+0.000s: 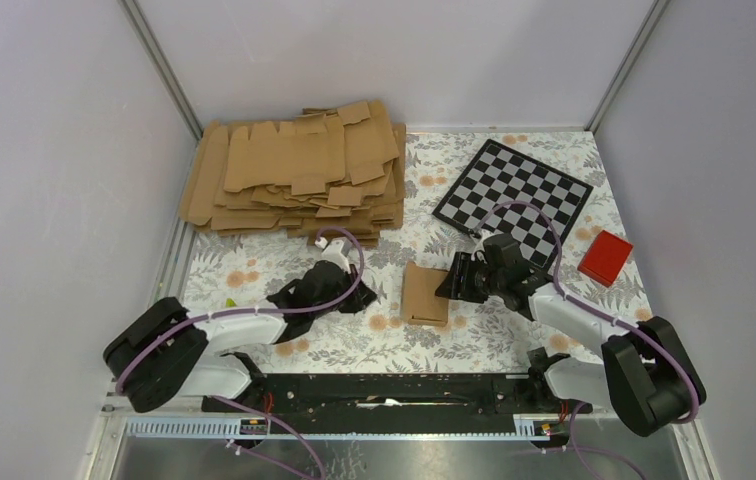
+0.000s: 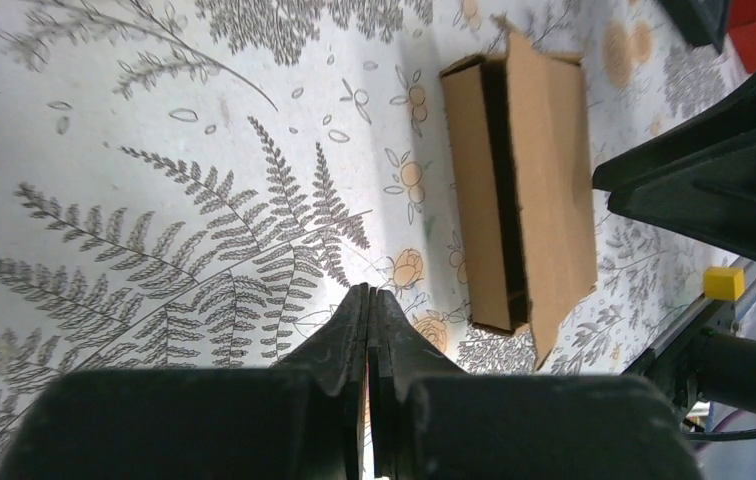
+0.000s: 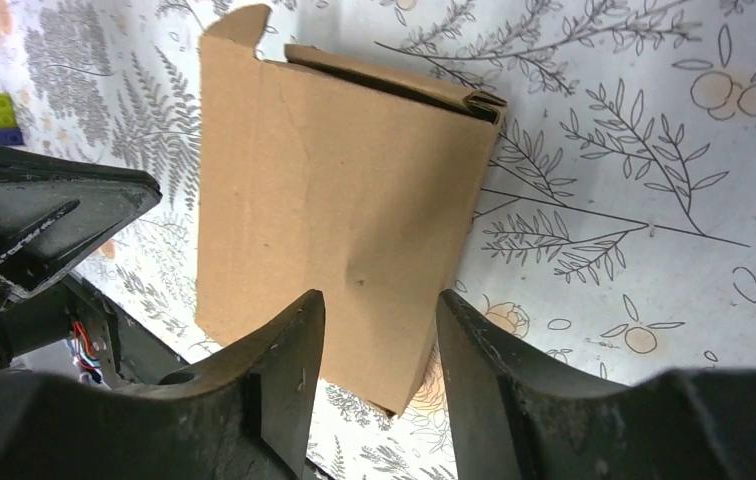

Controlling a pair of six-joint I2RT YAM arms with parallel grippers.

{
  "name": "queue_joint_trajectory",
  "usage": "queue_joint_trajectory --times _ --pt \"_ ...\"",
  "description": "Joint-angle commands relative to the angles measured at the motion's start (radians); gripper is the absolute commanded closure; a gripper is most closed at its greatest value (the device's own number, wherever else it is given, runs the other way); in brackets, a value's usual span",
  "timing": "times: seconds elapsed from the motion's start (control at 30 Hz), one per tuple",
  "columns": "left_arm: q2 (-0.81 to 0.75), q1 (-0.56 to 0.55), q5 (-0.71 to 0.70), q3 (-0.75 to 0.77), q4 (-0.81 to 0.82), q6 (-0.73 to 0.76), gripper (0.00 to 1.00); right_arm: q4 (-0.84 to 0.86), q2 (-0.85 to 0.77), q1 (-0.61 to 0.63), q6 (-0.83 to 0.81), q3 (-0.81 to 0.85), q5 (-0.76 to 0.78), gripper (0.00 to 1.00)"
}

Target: Fold the paper box

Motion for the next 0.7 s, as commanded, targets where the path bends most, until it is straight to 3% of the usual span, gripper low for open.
queue_joint_trajectory --times 0.0,0.23,0.5,0.67 --pt "-0.093 0.005 -0.102 -0.023 0.006 0.034 1.00 -0.009 -0.043 0.003 -0.024 -0.003 0.030 0.48" --pt "-0.192 0.010 -0.176 -0.043 -0.063 0.051 1.00 0.022 0.061 0.004 -0.010 0.028 -0.021 0.49" --pt "-0.203 0.075 -0.064 -0.093 0.021 0.032 1.00 0.080 0.173 0.043 0.017 0.132 -0.036 0.50" --pt "-0.267 0.105 -0.011 -0.096 -0.019 0.056 1.00 0.065 0.148 0.043 0.003 0.148 -0.019 0.44"
